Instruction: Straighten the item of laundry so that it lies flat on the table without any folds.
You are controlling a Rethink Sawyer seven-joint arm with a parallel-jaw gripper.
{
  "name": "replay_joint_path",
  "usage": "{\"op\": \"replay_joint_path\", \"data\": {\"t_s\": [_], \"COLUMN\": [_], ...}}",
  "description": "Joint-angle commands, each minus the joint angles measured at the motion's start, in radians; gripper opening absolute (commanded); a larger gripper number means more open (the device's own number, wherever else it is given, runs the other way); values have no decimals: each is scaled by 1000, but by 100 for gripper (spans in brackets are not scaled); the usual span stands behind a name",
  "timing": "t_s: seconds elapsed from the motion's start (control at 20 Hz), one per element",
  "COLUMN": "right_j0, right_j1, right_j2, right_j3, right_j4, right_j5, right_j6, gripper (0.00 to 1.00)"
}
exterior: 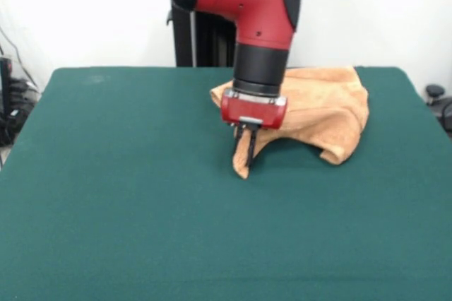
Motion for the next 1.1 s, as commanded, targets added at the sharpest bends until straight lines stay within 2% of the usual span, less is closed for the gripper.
{"op": "replay_joint_path", "data": {"t_s": [0.05,0.8,1.1], "right_j0": [-43,-139,-127], "right_j1": [56,42,54], "right_j2": [149,275,299], "right_j3": [-163,-227,-236], "right_j4": [-58,-169,-178], "right_j5": [121,226,232], "right_j6": [-60,-118,-81], "gripper": [0,0,0]}}
